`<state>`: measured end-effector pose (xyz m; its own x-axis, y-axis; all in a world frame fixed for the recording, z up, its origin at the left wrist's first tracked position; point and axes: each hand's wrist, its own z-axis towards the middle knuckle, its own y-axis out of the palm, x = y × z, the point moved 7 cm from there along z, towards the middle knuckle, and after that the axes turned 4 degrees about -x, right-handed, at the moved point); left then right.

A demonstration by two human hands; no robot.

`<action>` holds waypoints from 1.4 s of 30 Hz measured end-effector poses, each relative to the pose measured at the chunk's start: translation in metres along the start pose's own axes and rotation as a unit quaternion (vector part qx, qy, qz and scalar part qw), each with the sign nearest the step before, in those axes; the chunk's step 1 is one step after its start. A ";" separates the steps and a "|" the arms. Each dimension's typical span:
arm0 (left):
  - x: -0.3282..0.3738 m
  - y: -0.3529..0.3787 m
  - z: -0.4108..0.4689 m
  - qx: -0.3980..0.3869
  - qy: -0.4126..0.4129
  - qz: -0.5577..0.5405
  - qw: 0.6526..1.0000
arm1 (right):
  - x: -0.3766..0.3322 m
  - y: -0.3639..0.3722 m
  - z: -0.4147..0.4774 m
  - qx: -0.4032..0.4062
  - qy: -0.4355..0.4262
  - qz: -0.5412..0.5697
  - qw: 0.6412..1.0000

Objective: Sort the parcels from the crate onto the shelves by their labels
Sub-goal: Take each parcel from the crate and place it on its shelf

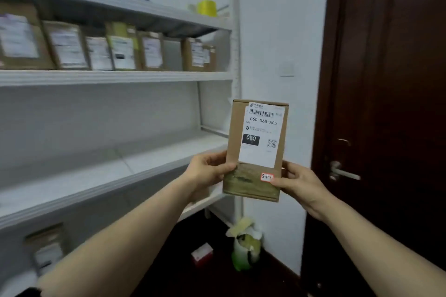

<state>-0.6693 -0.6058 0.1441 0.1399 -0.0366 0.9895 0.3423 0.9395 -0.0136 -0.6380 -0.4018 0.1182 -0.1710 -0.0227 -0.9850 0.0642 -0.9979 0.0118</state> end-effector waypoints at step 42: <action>0.293 -0.749 -0.267 0.669 0.164 0.478 0.545 | -0.250 0.903 0.237 -0.212 -0.431 -0.131 0.867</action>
<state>-0.6370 -1.4109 0.4063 -0.1062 0.8348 0.5402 -0.9861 -0.0187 -0.1649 -0.7706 -1.3112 0.4160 -0.8941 -0.0186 -0.4476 0.2372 -0.8672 -0.4378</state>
